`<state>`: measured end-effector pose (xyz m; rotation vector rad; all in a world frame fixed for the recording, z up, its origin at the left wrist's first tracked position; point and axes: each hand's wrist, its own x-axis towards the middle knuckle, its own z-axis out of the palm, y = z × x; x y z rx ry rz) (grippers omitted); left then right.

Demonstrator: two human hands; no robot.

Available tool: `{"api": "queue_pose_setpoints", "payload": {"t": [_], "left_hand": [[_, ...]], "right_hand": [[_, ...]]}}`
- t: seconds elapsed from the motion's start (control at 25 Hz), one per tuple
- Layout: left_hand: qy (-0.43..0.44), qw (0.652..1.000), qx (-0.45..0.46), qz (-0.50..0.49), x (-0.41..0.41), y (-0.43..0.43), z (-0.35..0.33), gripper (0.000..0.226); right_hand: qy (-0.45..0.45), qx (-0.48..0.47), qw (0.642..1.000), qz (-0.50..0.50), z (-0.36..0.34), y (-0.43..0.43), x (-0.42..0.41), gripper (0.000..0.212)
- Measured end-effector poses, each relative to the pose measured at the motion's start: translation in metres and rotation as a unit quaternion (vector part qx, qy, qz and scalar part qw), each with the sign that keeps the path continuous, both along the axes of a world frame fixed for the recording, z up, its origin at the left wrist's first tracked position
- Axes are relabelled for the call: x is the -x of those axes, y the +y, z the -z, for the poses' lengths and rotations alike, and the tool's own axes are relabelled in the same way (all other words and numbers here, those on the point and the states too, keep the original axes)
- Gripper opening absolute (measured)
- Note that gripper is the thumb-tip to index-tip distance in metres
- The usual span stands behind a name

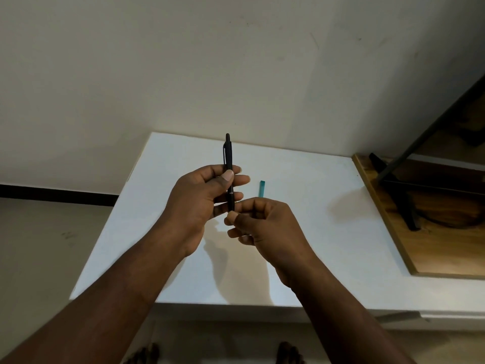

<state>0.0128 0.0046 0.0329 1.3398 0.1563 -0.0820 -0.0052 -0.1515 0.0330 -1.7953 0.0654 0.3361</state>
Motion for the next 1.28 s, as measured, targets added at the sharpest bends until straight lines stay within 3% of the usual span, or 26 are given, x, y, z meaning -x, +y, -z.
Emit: {"api": "queue_pose_setpoints", "payload": {"t": [0.2,0.64,0.88,1.04,1.28], "left_hand": [[-0.008,0.999,-0.03,0.013,0.003,-0.004,0.002,0.02],[-0.018,0.987,-0.145,0.063,0.007,-0.013,0.01,0.012],[-0.016,0.979,-0.181,0.088,0.007,-0.017,0.014,0.009],[-0.003,0.969,-0.219,0.112,0.005,-0.015,0.017,0.01],[-0.012,0.954,-0.294,0.055,0.004,-0.013,0.021,0.009]], "right_hand": [[-0.042,0.049,0.998,0.027,-0.004,-0.012,-0.007,0.009],[-0.075,-0.071,0.986,0.134,-0.013,-0.027,-0.02,0.015],[-0.097,-0.046,0.982,0.155,-0.013,-0.03,-0.023,0.011],[-0.065,-0.066,0.973,0.21,-0.013,-0.038,-0.028,0.015],[-0.01,-0.094,0.982,0.165,-0.009,-0.035,-0.027,0.021]]}}
